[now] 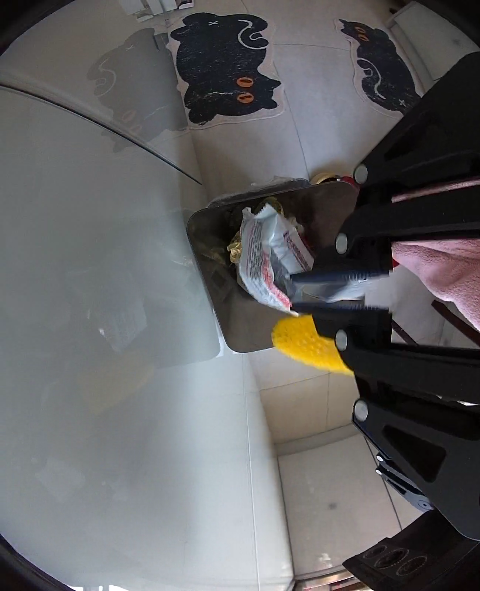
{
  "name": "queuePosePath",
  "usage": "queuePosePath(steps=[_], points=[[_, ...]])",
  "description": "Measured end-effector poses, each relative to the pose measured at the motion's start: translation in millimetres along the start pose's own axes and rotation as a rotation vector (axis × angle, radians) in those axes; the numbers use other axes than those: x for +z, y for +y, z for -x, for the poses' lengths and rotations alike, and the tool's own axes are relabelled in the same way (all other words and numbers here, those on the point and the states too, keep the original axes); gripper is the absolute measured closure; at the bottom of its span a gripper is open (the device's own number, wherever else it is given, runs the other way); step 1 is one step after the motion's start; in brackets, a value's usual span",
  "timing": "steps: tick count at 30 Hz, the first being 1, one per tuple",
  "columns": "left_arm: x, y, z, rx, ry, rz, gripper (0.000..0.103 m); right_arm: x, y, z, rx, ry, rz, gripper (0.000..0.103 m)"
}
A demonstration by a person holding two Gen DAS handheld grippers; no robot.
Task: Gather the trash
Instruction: 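Carry the foam net and snack bag over the bin and open both tools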
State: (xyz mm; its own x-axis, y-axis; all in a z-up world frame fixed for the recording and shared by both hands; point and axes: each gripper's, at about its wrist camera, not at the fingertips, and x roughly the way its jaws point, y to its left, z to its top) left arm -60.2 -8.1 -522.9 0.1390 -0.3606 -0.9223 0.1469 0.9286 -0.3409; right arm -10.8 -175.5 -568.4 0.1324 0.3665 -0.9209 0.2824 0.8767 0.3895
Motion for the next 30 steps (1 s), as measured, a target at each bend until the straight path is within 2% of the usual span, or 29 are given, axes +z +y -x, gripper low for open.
queuePosePath(steps=[1, 4, 8, 10, 12, 15, 19, 22, 25, 28, 30], points=[[0, -1, 1, -0.001, 0.000, -0.001, 0.041, 0, -1, 2, -0.001, -0.023, -0.010, 0.014], [2, -2, 5, 0.000, -0.003, -0.003, 0.035, 2, 2, 7, -0.012, -0.027, -0.007, 0.015], [3, 0, 14, -0.002, -0.008, 0.012, 0.025, 1, 6, 17, -0.030, -0.035, -0.005, 0.006], [4, 1, 24, -0.006, -0.016, 0.024, 0.014, -1, 9, 28, -0.041, -0.046, -0.001, 0.003], [5, 2, 39, -0.003, -0.026, 0.042, 0.008, -5, 15, 43, -0.058, -0.060, 0.015, 0.003], [7, 0, 65, 0.008, -0.014, 0.053, 0.008, -14, 24, 75, -0.064, -0.094, 0.040, 0.003], [10, -15, 119, 0.057, -0.069, -0.040, 0.008, -30, 38, 136, -0.049, -0.172, 0.064, 0.003], [15, -24, 157, 0.032, -0.082, -0.043, 0.008, -41, 46, 187, -0.020, -0.246, 0.074, 0.003], [22, -31, 206, 0.042, -0.215, -0.034, 0.008, -48, 58, 239, -0.004, -0.345, 0.112, 0.003], [29, -47, 249, 0.009, -0.342, -0.100, 0.008, -48, 66, 285, -0.011, -0.453, 0.164, 0.003], [37, -59, 268, 0.009, -0.387, -0.138, 0.008, -43, 71, 308, -0.005, -0.491, 0.180, 0.003]])
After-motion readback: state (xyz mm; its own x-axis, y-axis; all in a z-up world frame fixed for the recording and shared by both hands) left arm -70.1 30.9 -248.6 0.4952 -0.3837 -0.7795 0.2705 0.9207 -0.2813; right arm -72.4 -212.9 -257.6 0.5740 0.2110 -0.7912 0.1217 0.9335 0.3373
